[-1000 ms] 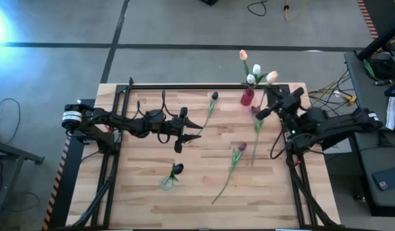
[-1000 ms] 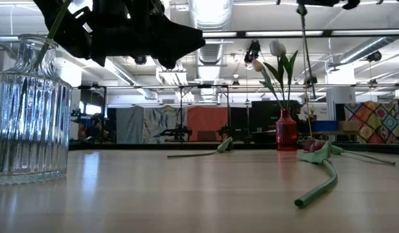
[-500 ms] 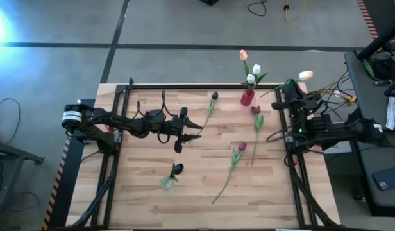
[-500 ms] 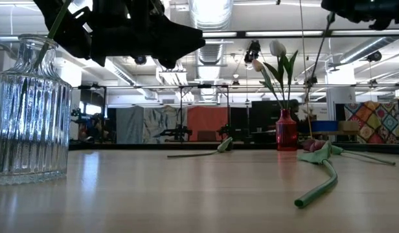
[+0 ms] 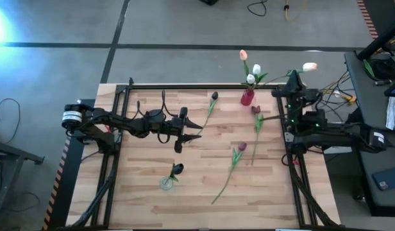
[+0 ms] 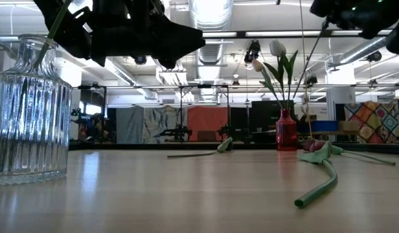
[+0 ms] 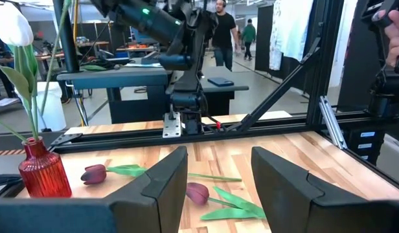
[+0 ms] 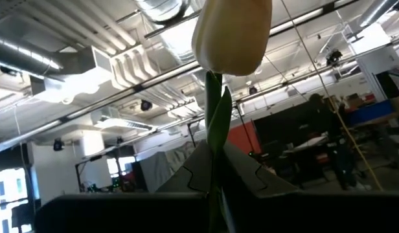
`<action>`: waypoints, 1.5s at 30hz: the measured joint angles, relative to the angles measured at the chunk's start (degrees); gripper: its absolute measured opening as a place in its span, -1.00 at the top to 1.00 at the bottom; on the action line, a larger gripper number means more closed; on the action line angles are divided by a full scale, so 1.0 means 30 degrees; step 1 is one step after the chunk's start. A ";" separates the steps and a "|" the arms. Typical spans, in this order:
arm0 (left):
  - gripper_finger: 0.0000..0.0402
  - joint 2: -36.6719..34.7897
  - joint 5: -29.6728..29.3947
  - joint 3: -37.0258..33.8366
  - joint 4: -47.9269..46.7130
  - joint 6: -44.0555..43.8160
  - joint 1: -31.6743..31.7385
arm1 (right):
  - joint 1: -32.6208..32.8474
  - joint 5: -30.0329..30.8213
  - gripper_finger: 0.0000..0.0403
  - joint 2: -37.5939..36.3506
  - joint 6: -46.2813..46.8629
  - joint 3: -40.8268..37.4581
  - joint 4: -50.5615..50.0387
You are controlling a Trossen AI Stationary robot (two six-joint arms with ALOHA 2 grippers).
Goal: Sort flowers into vase by color
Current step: Put the light yellow flower into the red vase
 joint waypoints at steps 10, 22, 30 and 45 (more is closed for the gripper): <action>0.21 0.0000 0.0000 0.0000 -0.0007 0.0000 0.0000 | -0.0998 -0.0188 0.94 0.3205 0.0440 0.2377 -0.0493; 0.21 0.0000 0.0007 0.0007 -0.0058 0.0000 0.0000 | -0.1069 0.0682 0.94 0.4205 0.1037 0.3856 -0.3491; 0.21 0.0000 0.0007 0.0007 -0.0036 0.0000 0.0000 | -0.1139 0.0689 0.94 0.4190 0.2121 0.4275 -0.5833; 0.21 0.0000 0.0015 0.0007 0.0015 0.0000 0.0000 | -0.1139 0.0835 0.83 0.4306 0.3103 0.5285 -0.9451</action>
